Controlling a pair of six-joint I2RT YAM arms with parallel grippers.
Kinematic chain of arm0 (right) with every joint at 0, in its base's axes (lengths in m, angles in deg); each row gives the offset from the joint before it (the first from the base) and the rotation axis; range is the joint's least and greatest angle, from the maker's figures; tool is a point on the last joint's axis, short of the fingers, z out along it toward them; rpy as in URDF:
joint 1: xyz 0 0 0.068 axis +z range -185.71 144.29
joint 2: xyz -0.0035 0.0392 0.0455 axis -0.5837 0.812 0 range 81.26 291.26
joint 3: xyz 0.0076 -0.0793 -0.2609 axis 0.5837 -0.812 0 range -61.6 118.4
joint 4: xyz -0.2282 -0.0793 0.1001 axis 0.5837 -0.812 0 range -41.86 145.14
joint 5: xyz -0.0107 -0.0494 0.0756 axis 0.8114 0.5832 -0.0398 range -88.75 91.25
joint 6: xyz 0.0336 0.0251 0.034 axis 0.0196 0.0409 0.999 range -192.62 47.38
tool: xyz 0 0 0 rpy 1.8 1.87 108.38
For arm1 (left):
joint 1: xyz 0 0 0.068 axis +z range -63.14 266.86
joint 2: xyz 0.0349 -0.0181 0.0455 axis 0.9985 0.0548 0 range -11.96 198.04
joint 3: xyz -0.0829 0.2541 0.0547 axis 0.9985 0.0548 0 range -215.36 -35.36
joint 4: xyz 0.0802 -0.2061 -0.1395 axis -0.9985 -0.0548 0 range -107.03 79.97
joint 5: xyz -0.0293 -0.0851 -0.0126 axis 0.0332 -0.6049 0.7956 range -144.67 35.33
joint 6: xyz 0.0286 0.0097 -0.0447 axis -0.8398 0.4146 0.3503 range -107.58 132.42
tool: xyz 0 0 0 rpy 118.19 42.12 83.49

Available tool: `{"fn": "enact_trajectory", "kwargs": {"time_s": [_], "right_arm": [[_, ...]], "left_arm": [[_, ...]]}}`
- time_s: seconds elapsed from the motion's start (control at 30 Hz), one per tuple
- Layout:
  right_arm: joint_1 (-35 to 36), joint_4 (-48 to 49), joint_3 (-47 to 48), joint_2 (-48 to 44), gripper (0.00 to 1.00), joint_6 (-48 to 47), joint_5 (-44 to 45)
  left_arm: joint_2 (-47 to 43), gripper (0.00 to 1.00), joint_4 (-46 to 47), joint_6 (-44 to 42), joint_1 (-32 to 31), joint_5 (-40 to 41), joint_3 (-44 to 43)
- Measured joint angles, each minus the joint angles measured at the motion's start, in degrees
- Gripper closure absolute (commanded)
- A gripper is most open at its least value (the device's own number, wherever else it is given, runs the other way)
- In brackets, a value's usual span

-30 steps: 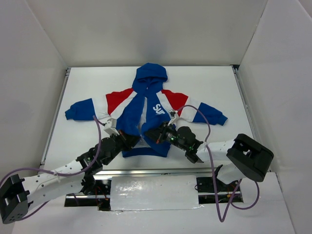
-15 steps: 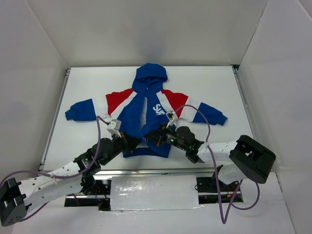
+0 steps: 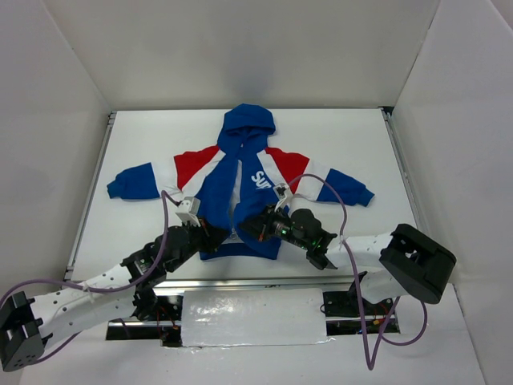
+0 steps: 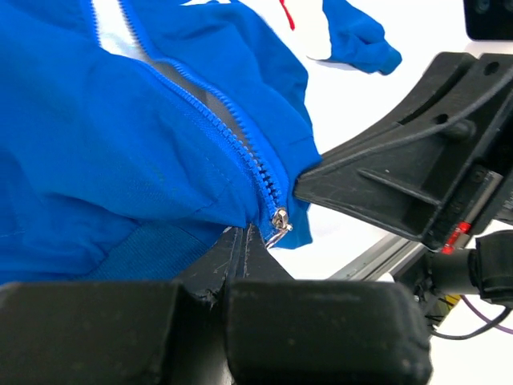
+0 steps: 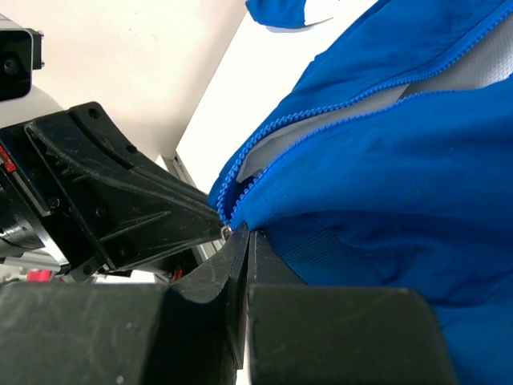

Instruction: Zip up the jacket

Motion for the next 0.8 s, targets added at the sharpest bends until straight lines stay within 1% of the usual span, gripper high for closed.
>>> {"fn": "enact_trajectory", "kwargs": {"time_s": [0.2,0.4,0.63,0.8], "right_arm": [[0.4,-0.6,0.0,-0.3,1.0,1.2,-0.4],[1.0,-1.2,0.1,-0.9,1.0,2.3,-1.8],[1.5,-4.5,0.3,-2.8,1.0,5.6,0.9],[2.0,-8.6,0.3,-6.1,1.0,8.0,6.4]], "left_arm": [[-0.2,1.0,-2.2,-0.6,0.0,1.1,-0.9],[1.1,1.0,-3.0,-3.7,0.0,0.2,-1.8],[5.2,1.0,-0.4,-8.1,0.0,-6.8,-2.4],[4.8,1.0,2.4,-9.5,0.3,-10.4,-2.2]]}}
